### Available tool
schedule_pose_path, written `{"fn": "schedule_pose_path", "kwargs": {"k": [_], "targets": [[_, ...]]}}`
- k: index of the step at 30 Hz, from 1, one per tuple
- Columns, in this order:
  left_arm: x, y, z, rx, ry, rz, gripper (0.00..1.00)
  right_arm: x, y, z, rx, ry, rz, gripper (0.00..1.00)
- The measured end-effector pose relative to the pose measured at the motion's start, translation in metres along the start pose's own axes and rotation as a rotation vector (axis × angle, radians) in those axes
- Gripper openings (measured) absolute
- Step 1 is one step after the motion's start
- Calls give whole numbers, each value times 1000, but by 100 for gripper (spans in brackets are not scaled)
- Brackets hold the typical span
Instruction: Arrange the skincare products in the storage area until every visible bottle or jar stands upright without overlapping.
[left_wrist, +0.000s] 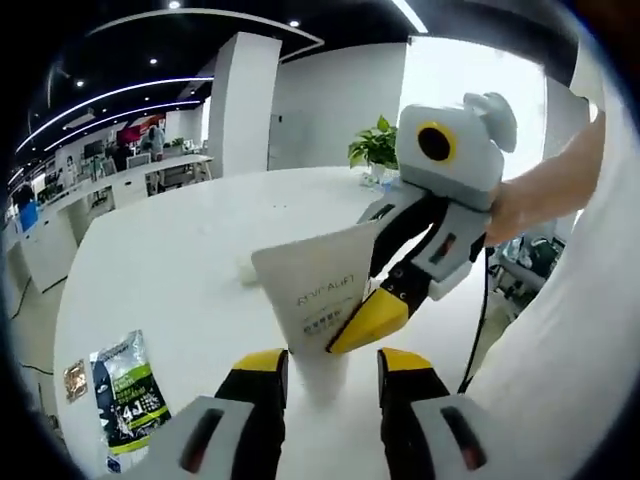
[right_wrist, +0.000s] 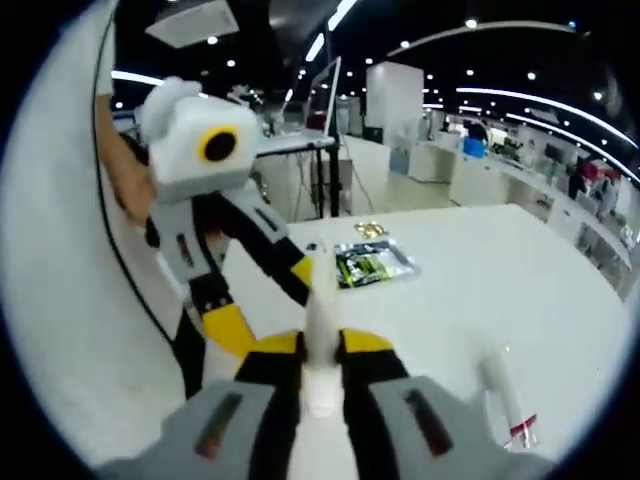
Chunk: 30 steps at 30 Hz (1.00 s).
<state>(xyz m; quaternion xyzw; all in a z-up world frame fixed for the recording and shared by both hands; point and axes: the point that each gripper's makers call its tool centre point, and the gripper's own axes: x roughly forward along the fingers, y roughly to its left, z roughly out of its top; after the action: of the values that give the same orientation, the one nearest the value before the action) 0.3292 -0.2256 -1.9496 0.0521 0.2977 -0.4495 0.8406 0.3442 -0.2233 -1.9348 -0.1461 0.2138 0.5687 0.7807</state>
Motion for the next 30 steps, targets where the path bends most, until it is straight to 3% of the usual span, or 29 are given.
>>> {"fn": "schedule_pose_path", "kwargs": {"k": [4,6,7,9,14,21,26,30], "targets": [[2,-5,2,9,2,-25,36,-5,0,-7,34,3,-16,13],[3,-7,3,11,4,-37,37,-5,0,-13,52,39,-26,14],[3,-7,3,13,6,-36,38,-5,-1,-22,69,88,-43,15],[3,-4,5,22,13,-35,39,-4,-2,-26,83,96,-67,21],[1,-5,7,51,37,-66,39,-12,-5,-23,157,33,-132,25],[-2,-6,19,96,65,-119,40,-38,1,-46,267,4,-228,32],[-1,-5,31,264,145,-164,44,-56,7,-62,345,-23,-295,33],[2,-10,33,429,283,-232,44,-67,8,-70,402,-54,-339,34]]}}
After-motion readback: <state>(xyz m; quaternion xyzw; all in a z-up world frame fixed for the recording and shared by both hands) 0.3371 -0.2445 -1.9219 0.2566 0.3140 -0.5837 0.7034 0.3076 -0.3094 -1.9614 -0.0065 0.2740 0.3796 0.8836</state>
